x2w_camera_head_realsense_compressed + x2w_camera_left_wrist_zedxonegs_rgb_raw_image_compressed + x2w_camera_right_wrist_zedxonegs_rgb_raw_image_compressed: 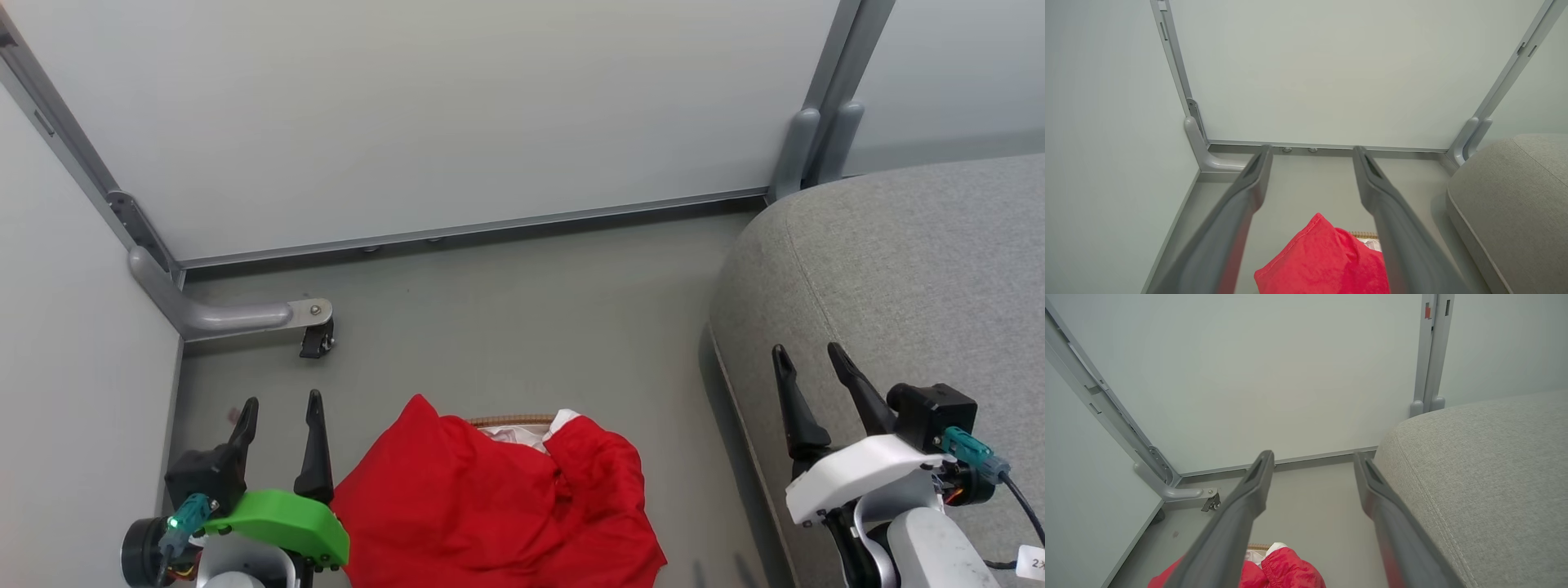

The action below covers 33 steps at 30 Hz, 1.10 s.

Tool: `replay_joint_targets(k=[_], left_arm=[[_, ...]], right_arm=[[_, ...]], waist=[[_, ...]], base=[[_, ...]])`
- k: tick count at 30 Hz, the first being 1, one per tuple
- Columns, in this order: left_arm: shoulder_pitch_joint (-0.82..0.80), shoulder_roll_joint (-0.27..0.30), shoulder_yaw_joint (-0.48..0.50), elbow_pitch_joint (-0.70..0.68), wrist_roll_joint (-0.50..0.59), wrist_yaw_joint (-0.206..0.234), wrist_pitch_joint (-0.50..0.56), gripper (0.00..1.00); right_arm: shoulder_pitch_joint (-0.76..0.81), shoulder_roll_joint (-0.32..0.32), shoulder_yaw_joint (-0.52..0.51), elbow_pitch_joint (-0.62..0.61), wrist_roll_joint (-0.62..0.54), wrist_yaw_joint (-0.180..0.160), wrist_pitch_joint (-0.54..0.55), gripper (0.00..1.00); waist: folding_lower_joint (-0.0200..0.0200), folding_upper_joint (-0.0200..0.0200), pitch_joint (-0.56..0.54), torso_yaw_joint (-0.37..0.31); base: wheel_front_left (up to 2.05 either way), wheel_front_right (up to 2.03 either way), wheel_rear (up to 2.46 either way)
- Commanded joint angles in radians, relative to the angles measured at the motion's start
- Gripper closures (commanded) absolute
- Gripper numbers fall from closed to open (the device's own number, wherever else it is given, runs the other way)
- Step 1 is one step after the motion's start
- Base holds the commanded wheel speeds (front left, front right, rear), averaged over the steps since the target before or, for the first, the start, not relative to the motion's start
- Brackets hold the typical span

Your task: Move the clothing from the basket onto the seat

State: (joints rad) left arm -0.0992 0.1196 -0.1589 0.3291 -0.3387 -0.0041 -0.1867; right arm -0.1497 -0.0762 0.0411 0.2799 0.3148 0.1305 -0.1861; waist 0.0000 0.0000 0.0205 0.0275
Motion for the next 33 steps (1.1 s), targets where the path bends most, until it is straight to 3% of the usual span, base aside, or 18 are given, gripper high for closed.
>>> replay_joint_targets(k=[1,13,19,33], left_arm=[[0.007,0.008,0.005,-0.011,0.026,0.004,-0.011,0.00],[0.034,-0.026,0.051,-0.013,0.095,-0.013,-0.036,0.00],[0.045,-0.042,0.067,0.022,0.140,-0.043,-0.047,0.00],[-0.124,-0.064,0.033,0.080,0.228,-0.109,-0.071,0.00]], right_arm=[[-0.004,-0.002,-0.005,-0.013,-0.027,0.000,-0.011,0.00],[0.012,0.010,-0.027,0.008,-0.148,0.000,-0.036,0.00],[0.002,0.013,-0.022,0.032,-0.202,0.000,-0.048,0.00],[-0.133,0.021,-0.016,-0.055,-0.319,0.000,-0.073,0.00]], waist=[[0.0000,0.0000,0.000,0.000],[0.0000,0.0000,0.002,-0.002],[0.0000,0.0000,0.021,-0.008],[0.0000,0.0000,0.281,-0.072]], base=[[0.00,0.00,0.00],[0.00,0.00,0.00],[0.00,0.00,0.00],[0.00,0.00,0.00]])
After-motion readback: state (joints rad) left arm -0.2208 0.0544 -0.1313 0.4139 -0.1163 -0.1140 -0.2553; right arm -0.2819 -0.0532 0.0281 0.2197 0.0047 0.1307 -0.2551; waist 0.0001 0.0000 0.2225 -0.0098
